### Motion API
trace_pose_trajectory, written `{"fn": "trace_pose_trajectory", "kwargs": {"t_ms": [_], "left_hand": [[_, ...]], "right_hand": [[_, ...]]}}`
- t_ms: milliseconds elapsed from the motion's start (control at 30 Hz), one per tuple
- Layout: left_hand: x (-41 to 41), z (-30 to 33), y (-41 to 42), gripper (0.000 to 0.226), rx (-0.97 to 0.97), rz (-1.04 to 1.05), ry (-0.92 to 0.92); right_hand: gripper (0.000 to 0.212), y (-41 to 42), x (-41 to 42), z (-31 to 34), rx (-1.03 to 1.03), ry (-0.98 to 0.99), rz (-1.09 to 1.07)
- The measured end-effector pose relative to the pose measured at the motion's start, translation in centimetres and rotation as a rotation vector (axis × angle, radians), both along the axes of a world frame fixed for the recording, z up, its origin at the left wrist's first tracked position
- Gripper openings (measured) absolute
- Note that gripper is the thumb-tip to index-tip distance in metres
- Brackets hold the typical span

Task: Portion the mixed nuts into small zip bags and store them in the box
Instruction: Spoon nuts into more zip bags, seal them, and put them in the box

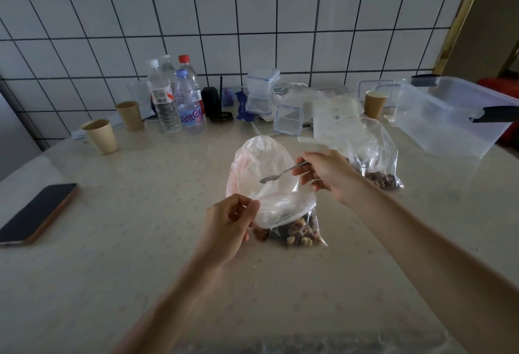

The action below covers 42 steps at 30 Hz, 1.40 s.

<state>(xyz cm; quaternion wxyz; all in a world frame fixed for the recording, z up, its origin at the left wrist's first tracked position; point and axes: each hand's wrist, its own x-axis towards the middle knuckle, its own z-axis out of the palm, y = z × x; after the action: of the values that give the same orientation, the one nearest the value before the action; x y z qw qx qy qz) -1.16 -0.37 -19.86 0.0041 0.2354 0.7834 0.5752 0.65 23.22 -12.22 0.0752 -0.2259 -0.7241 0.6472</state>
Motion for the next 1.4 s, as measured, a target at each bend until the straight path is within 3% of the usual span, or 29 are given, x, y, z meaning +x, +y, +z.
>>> {"fn": "trace_pose_trajectory", "kwargs": {"t_ms": [200, 333, 400, 500, 667, 767, 900, 1000, 1067, 1133, 1167, 1233, 1300, 1400], "left_hand": [[0.2, 0.5, -0.2, 0.028, 0.004, -0.047, -0.063], [0.3, 2.2, -1.1, 0.043, 0.157, -0.126, -0.492], [0.1, 3.1, -1.2, 0.036, 0.184, -0.138, -0.717], [0.0, 4.0, -1.0, 0.034, 0.220, -0.169, -0.933], [0.0, 4.7, -0.7, 0.042, 0.270, -0.294, -1.040], [0.1, 5.0, -0.4, 0.037, 0.250, -0.284, -0.960], [0.5, 6.2, 0.1, 0.017, 0.118, -0.199, -0.706], [0.7, 7.1, 0.8, 0.019, -0.013, -0.016, -0.348], [0.8, 7.5, 1.2, 0.018, -0.203, 0.112, 0.082], [0.9, 7.8, 1.2, 0.012, -0.392, 0.178, 0.364], [0.8, 8.0, 1.3, 0.007, -0.455, 0.179, 0.371], [0.7, 8.5, 1.3, 0.010, -0.465, 0.125, 0.187], [0.7, 8.7, 1.2, 0.020, -0.289, 0.010, -0.131], [0.2, 9.0, 0.8, 0.031, -0.008, -0.162, -0.509]], "right_hand": [[0.053, 1.3, 1.8, -0.8, 0.413, -0.144, -0.023], [0.039, 2.5, 4.3, -0.8, 0.571, -0.162, 0.026], [0.038, 2.5, 5.6, -1.0, 0.496, -0.236, 0.131], [0.045, 2.2, 6.8, -1.3, 0.192, -0.353, 0.265], [0.024, 1.6, 7.6, -1.8, -0.221, -0.271, 0.299], [0.018, 1.1, 7.8, -1.8, -0.279, -0.165, 0.244], [0.022, 0.1, 7.8, -1.2, -0.017, 0.001, 0.101], [0.033, -1.2, 7.8, -0.7, 0.441, 0.190, 0.007], [0.036, -1.7, 7.8, -0.5, 0.890, 0.278, -0.007], [0.032, -2.1, 7.9, -0.1, 1.085, 0.265, -0.003], [0.027, -2.1, 7.9, 0.3, 1.040, 0.223, 0.006], [0.013, -1.8, 8.0, 0.9, 0.721, 0.101, 0.062], [0.014, -1.5, 8.2, 1.4, 0.347, -0.013, 0.142], [0.024, -0.4, 8.6, 1.5, -0.021, -0.034, 0.243]]}}
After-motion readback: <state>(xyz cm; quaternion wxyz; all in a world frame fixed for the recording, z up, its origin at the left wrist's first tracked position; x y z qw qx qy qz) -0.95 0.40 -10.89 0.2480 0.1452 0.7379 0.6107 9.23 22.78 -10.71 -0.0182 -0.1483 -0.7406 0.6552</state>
